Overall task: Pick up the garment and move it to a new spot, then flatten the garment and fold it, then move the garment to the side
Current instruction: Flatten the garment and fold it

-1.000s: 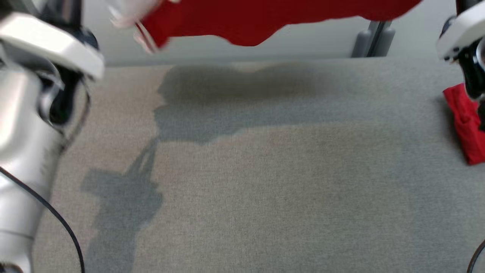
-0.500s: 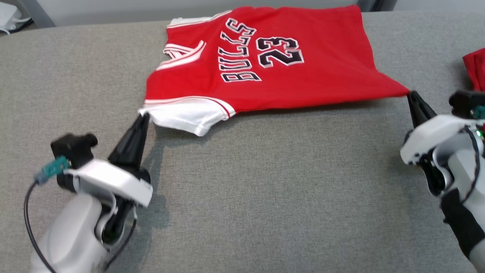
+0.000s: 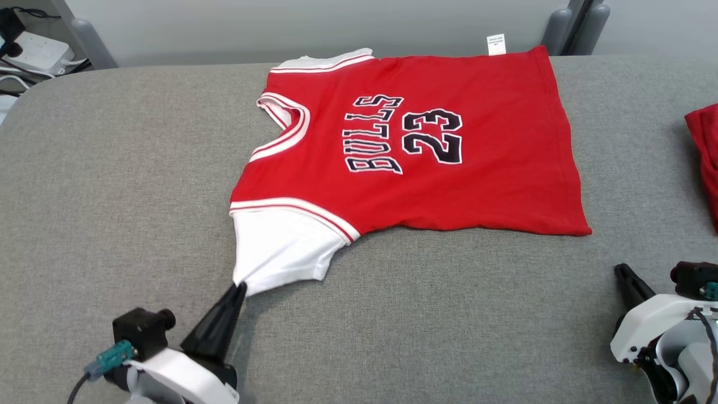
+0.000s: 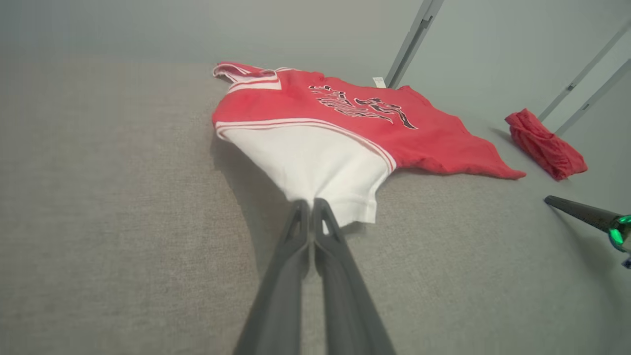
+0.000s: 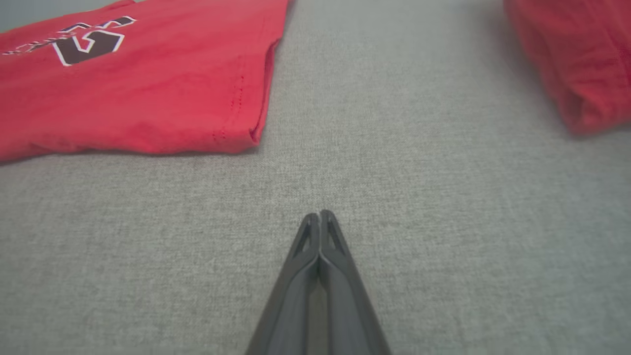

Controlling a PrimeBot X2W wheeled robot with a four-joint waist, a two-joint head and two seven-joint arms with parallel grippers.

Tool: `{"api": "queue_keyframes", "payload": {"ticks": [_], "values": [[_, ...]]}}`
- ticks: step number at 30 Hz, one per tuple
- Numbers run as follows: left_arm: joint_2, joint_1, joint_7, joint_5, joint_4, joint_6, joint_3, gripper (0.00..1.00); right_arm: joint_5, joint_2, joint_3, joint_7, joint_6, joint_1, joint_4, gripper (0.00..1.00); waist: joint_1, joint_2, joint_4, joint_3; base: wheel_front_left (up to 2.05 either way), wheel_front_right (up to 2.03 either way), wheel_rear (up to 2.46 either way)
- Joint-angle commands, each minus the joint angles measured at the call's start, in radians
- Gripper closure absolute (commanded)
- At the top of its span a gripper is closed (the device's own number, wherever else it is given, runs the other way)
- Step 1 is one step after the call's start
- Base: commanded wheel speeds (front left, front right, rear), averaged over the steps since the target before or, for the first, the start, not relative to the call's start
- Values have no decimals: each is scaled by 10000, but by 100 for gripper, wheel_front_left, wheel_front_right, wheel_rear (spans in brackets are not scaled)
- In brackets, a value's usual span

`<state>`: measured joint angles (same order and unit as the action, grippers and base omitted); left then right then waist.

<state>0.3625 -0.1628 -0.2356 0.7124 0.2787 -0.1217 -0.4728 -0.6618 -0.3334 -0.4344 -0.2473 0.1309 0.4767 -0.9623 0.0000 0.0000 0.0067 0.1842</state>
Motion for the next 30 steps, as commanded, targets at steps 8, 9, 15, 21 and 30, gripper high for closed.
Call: {"api": "queue_keyframes", "payload": {"ticks": [8, 9, 15, 21, 30], "values": [[528, 5, 256, 241, -410, 25, 316, 100, -378, -66, 554, -144, -2, -167, 1068, 4, 0, 0, 8, 128, 0, 0, 0], [526, -43, 257, 235, -400, 29, 314, 100, -381, 32, 607, -144, -2, -134, 1116, 0, 0, 0, 15, 154, 0, 0, 0], [452, -310, 217, 178, -361, 50, 270, 100, -447, 557, 664, -145, -2, 488, 668, 0, 0, 0, 82, 374, 0, 0, 0], [339, -669, 192, 82, -404, 31, 114, 100, -512, 849, 436, -145, -2, 1456, -237, 8, 0, 0, 344, 690, 0, 0, 0], [289, -1039, 126, 65, -386, 4, 20, 100, -797, 1199, 37, 232, -2, 2215, -2088, 100, 0, 0, 659, 950, 0, 0, 0]]}}
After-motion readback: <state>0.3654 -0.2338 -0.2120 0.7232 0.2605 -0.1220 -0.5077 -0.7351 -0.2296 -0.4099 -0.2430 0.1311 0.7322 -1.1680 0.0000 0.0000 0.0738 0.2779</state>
